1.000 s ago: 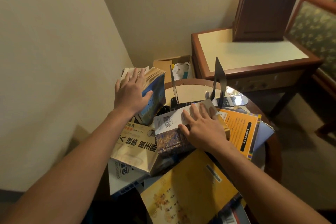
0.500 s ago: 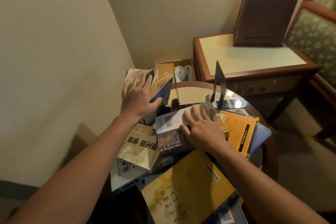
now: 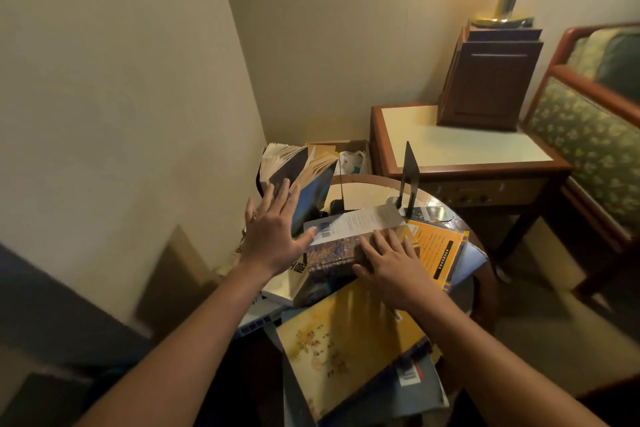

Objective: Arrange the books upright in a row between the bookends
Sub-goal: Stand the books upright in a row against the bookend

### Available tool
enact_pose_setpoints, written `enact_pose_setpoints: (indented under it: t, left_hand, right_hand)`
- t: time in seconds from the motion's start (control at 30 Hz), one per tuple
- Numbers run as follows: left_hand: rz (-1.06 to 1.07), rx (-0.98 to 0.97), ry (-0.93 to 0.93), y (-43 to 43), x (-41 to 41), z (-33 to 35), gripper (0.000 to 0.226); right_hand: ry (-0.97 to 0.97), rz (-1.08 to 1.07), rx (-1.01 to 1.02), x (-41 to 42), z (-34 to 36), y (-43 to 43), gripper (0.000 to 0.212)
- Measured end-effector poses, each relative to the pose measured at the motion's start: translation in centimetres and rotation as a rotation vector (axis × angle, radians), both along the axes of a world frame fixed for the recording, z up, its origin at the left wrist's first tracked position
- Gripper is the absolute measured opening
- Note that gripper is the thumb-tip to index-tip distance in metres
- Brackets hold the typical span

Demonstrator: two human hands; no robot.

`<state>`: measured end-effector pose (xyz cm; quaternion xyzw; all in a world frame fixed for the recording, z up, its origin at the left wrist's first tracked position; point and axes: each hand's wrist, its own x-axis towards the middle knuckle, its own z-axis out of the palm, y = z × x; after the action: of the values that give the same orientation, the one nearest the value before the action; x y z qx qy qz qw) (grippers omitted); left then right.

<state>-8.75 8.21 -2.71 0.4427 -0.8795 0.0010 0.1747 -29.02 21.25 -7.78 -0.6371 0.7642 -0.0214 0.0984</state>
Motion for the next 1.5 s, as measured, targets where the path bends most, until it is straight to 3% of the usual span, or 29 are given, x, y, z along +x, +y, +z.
enact_pose_setpoints:
  t: [0.17, 0.33, 0.47, 0.67, 0.83, 1.03, 1.3, 1.5]
  left_hand:
    - [0.012, 0.062, 0.082, 5.8, 2.6, -2.5, 0.082]
    - [0.048, 0.321, 0.104, 11.0, 4.3, -7.1, 0.080]
    - [0.120, 0.466, 0.065, 14.5, 5.4, -11.0, 0.079]
    - [0.217, 0.523, 0.305, 18.3, 5.5, -12.6, 0.080]
    - [0.270, 0.721, 0.433, 19.2, 5.5, -12.0, 0.074]
    - [0.226, 0.750, 0.490, 18.6, 6.3, -11.8, 0.070]
    - [0.151, 0.645, 0.603, 18.4, 6.8, -10.5, 0.057]
    - [0.100, 0.647, 0.555, 17.4, 7.0, -8.0, 0.054]
  right_hand:
    - [-0.040, 0.012, -0.016, 1.8, -0.1, 4.7, 0.070]
    - [-0.152, -0.024, 0.018, 3.6, -1.8, 8.4, 0.071]
    - [-0.101, -0.057, 0.004, 4.5, -4.2, 10.9, 0.065]
    - [0.005, -0.104, -0.023, 5.7, -4.4, 11.9, 0.066]
    - [0.046, -0.134, 0.008, 6.5, -3.9, 12.2, 0.067]
    - [0.029, -0.146, 0.053, 7.4, -3.7, 12.5, 0.079]
    - [-0.006, -0.182, 0.053, 8.0, -3.7, 12.4, 0.083]
    - [-0.087, -0.217, 0.060, 8.1, -3.2, 12.0, 0.082]
